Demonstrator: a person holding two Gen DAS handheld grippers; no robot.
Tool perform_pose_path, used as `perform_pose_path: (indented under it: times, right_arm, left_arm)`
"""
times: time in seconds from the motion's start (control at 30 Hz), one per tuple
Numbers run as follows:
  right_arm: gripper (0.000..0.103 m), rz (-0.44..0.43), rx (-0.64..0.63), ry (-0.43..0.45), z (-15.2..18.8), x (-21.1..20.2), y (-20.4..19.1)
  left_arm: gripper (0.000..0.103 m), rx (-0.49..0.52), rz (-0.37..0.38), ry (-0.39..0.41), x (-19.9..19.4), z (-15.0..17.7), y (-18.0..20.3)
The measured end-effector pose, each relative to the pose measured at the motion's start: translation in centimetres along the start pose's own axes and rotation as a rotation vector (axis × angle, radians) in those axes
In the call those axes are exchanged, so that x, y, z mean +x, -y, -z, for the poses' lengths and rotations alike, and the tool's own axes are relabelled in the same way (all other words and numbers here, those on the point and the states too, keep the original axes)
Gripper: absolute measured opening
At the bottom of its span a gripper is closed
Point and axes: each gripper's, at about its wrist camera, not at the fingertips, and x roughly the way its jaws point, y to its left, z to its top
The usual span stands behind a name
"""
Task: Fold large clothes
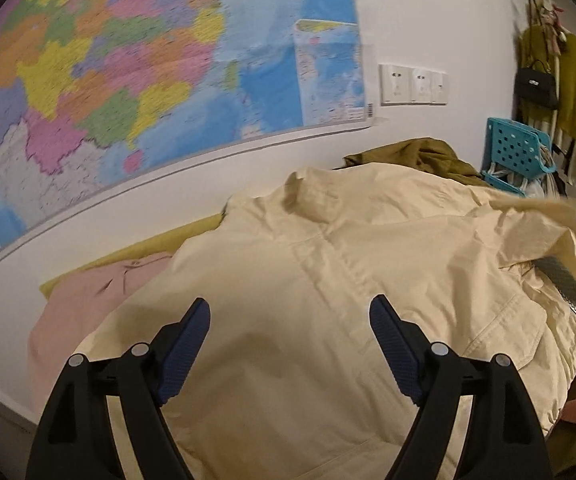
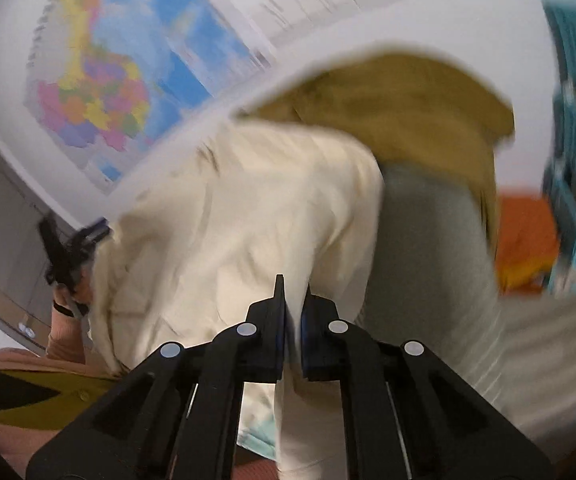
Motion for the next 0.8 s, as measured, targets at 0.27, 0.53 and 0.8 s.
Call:
perform_pose_path:
  times: [0.27, 0.53, 0.8]
  right_arm:
    - [0.006, 0.001, -0.360, -0.080, -8.1, 2.3, -14.5]
    - [0.007, -0.110, -0.500, -0.349, -10.0, 18.7, -23.8]
    - [0.060, -0.127, -0.310, -0.550, -9.4, 32.5, -22.7]
  left_arm:
    - [0.081, 0.010, 0.073, 0.040, -0.4, -1.0, 0.0]
    - [0.082, -0.020, 0.132, 0.034, -0.2, -0.3, -0.7]
    - [0.082, -0.029, 0.157, -0.042, 0.6, 1.6, -1.4]
